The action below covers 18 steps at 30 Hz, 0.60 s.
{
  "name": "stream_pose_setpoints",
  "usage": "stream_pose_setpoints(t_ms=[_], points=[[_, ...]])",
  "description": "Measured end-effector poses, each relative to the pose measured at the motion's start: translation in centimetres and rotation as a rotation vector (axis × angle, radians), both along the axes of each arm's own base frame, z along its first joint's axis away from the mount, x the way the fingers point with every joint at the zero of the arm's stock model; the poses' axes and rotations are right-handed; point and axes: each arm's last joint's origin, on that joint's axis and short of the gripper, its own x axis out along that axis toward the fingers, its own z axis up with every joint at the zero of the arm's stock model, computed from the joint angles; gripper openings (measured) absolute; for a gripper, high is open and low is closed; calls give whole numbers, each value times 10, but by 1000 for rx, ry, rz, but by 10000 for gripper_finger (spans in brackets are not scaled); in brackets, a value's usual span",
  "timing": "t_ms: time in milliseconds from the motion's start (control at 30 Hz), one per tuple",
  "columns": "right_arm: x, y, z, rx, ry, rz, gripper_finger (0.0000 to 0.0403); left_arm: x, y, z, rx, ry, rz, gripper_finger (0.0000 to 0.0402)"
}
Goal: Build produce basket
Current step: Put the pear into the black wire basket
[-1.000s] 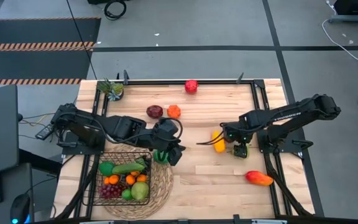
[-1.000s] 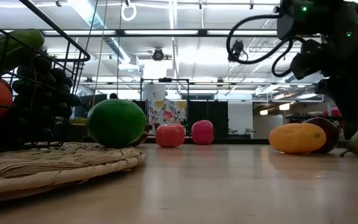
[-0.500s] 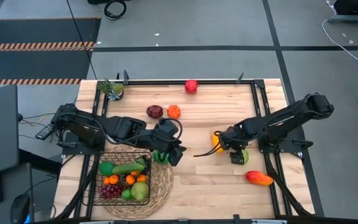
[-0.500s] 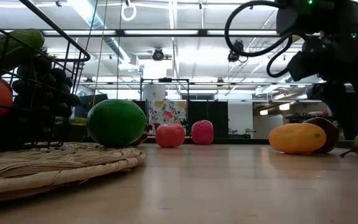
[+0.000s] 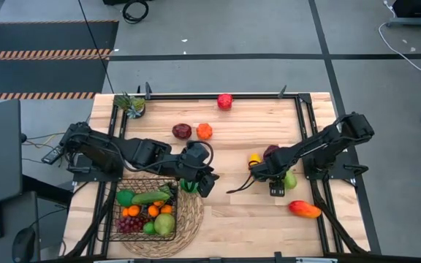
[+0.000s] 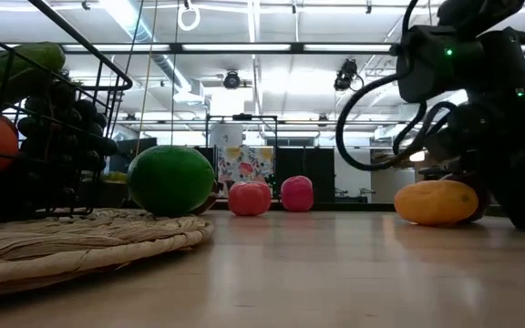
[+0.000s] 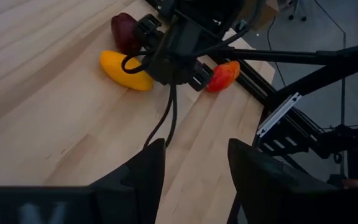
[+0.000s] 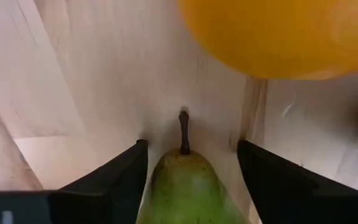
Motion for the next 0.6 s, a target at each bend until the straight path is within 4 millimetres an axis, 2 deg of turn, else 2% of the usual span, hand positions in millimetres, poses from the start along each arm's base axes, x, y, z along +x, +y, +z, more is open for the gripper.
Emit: stream_pose_setpoints(t_ms=[167,400,600], points=[[-1,-1,-1,-13,5,29,217,-2,-6,0,-1,-1,-16,181],[-3,-2,5,-18,-32,29,110,-3,-9,0,-2,-3,-26,174],[-3,2,11,87,-42,-27,107,-2,-7,1,-1,-4,-22,174]])
